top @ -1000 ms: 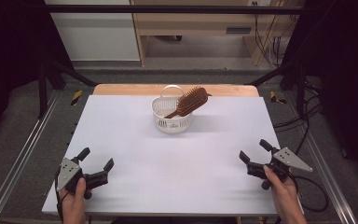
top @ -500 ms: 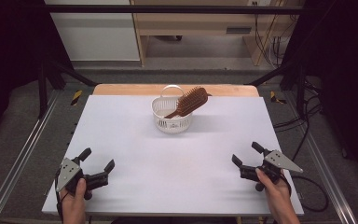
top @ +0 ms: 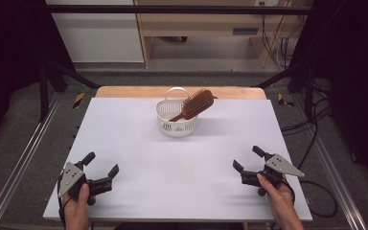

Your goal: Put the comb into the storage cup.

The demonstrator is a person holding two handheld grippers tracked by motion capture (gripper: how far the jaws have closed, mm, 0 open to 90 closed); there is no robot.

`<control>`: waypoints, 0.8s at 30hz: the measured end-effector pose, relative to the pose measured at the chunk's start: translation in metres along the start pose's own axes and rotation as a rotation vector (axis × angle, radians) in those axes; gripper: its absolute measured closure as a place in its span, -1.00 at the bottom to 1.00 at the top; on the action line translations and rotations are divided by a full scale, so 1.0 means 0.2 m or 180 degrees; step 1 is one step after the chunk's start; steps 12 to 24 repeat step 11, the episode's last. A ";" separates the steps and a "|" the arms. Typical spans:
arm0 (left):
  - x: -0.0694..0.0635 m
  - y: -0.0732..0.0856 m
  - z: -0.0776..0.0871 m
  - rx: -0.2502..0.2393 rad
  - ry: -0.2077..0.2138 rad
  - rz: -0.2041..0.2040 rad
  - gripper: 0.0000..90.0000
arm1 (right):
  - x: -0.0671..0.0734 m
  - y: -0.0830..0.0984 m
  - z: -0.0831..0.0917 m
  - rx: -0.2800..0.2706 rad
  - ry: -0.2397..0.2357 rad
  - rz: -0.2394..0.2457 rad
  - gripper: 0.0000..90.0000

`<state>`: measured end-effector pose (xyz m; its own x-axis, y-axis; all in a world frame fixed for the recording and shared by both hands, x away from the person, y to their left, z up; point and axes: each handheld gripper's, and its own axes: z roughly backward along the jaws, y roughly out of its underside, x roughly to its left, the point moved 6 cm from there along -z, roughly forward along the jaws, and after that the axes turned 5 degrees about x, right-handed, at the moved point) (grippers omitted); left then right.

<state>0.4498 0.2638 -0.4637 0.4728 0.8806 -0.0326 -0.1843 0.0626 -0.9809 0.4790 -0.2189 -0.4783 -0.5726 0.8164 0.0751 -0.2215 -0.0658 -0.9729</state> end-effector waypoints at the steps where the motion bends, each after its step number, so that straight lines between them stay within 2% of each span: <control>1: 0.00 0.00 0.00 0.0004 0.0002 -0.0005 -0.97 | 0.01 0.00 -0.01 0.0004 -0.0011 0.0000 -0.91; 10: -0.01 0.00 -0.01 0.0003 0.0033 0.0014 -0.97 | 0.06 0.01 -0.05 0.0019 -0.0092 0.0057 -0.91; 24: -0.01 0.00 -0.01 0.0000 0.0031 0.0016 -0.97 | 0.06 0.01 -0.05 0.0021 -0.0087 0.0069 -0.91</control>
